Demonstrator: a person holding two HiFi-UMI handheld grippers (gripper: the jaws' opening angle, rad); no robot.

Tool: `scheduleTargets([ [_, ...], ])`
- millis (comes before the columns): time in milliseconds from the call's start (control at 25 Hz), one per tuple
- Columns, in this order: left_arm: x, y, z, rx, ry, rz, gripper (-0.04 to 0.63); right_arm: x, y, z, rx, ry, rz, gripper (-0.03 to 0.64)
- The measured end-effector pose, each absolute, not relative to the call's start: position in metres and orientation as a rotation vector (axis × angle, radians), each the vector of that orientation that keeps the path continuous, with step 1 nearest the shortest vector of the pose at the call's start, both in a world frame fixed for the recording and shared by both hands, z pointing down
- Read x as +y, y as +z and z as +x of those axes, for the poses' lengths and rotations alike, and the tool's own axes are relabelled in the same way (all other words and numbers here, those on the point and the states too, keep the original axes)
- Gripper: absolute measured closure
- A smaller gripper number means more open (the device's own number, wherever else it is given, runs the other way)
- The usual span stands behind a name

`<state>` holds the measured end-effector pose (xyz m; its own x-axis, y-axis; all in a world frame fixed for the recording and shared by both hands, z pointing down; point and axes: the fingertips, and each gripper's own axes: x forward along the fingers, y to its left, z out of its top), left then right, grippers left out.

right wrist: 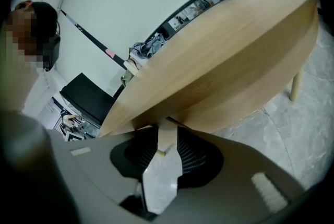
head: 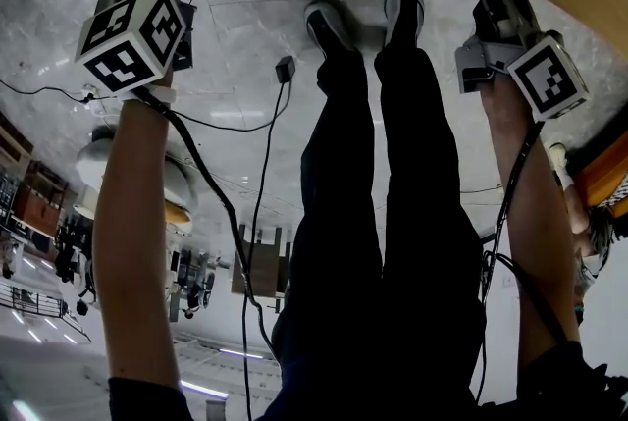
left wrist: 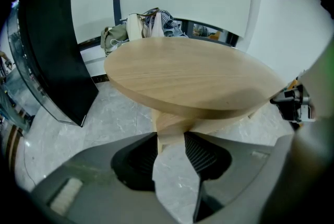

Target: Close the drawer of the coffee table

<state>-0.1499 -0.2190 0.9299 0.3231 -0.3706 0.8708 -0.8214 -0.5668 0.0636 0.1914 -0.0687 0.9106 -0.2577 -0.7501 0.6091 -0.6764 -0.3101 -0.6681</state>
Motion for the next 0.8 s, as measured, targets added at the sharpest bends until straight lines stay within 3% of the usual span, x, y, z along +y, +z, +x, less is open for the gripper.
scheduleTargets([
  [800,-0.225,0.928,-0.147,-1.070,1.160,2.119,0.423,-0.078,0.905,0.185,1.823,-1.587,-1.757,0.534],
])
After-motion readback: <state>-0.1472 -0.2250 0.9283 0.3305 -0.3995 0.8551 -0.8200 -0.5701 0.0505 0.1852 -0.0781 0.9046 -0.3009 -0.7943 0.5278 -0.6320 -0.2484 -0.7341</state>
